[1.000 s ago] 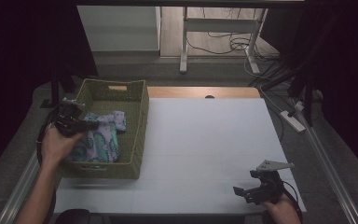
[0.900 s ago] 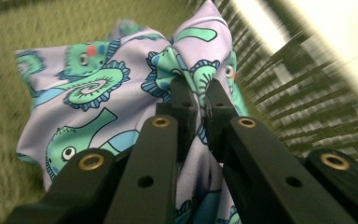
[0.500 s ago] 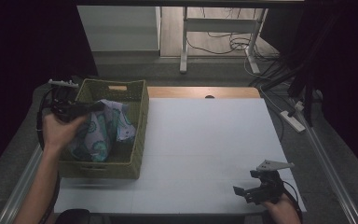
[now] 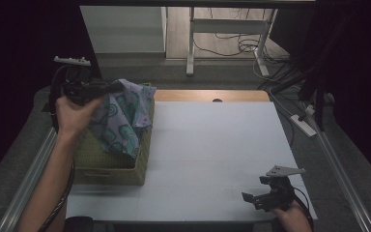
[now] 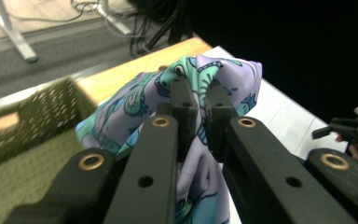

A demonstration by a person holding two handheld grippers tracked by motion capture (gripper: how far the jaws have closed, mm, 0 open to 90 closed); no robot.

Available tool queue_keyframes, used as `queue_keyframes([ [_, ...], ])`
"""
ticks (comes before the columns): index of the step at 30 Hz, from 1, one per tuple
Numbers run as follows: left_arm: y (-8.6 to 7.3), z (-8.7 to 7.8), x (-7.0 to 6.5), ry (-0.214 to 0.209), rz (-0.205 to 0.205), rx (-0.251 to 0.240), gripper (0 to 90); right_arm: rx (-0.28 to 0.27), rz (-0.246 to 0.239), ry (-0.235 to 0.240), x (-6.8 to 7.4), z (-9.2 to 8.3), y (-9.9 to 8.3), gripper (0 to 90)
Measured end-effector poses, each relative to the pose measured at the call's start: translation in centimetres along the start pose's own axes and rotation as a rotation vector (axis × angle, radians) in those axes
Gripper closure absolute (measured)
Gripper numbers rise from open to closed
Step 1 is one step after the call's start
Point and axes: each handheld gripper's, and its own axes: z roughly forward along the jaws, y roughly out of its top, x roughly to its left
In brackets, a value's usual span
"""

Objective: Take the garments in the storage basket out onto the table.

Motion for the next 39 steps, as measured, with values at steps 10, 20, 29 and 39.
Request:
queue_keyframes([
  [10, 3.4, 1.4, -2.1, -0.065, 0.036, -0.050, 85.2, -0.001, 0.000, -0.004, 0.0, 0.0, 0.0, 0.2],
  [20, 6.3, 2.9, -4.0, -0.130, 0.063, -0.087, 85.2, -0.001, 0.002, -0.004, 0.0, 0.0, 0.0, 0.2],
  [29, 8.6, 4.8, -6.0, -0.194, 0.089, -0.115, 85.2, -0.001, 0.001, -0.007, 0.1, 0.0, 0.0, 0.2],
  [39, 10.9, 8.0, -9.6, -0.257, 0.159, -0.107, 85.1, -0.002, -0.001, -0.010, 0.1, -0.1, 0.0, 0.2],
])
